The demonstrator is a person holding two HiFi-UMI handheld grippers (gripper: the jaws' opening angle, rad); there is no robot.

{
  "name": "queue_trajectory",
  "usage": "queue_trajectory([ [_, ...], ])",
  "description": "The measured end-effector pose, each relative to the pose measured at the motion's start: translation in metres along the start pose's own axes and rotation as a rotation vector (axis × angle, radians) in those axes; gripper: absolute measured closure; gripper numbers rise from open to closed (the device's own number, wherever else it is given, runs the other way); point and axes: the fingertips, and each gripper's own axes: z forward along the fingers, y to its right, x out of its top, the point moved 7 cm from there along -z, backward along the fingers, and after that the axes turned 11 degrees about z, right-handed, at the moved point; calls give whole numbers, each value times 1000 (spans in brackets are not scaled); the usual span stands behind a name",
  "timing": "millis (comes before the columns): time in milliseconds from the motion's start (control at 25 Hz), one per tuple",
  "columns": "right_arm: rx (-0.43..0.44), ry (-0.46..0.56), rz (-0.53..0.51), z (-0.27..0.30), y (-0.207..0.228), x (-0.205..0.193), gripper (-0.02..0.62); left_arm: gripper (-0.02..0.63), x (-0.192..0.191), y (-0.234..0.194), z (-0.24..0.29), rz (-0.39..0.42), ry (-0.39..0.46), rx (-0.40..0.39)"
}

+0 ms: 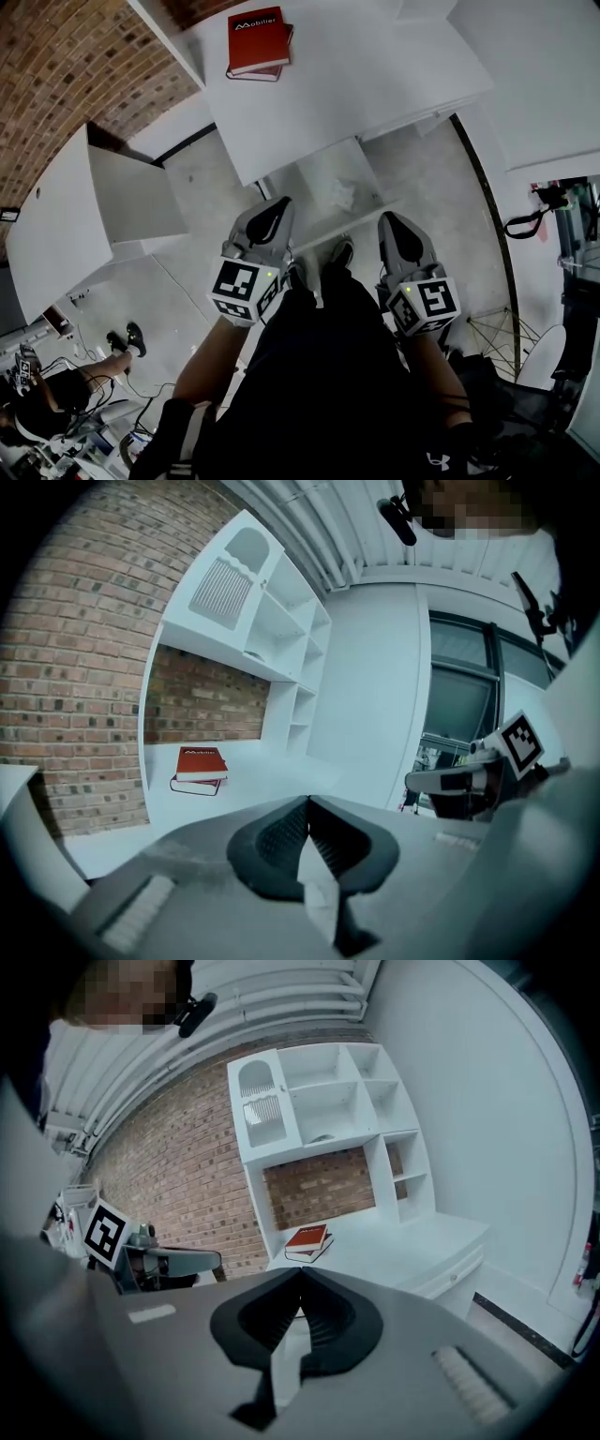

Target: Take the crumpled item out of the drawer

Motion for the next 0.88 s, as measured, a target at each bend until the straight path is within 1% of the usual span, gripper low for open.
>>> queue_trajectory([
  [120, 24, -22, 13, 14, 22, 8, 592, 603, -4, 0, 24, 26, -34, 12],
  [240, 42, -45, 27, 27, 45, 15, 592, 603, -12, 0, 45, 37, -86, 25],
  [360, 66, -73, 40, 40, 65, 18, 592, 603, -24, -1, 63, 35, -152, 31],
  [440, 76, -89, 46, 47, 75, 19, 592, 603, -34, -1, 74, 30, -180, 29],
  [600, 70, -113, 56, 60, 91, 18, 592, 603, -54, -2, 101, 35, -233, -7],
  [800, 23, -141, 81, 71, 104, 9, 592, 603, -86, -5, 139, 17, -300, -86],
  [880, -2, -148, 98, 76, 110, 5, 592, 603, -94, -7, 157, 19, -315, -113],
])
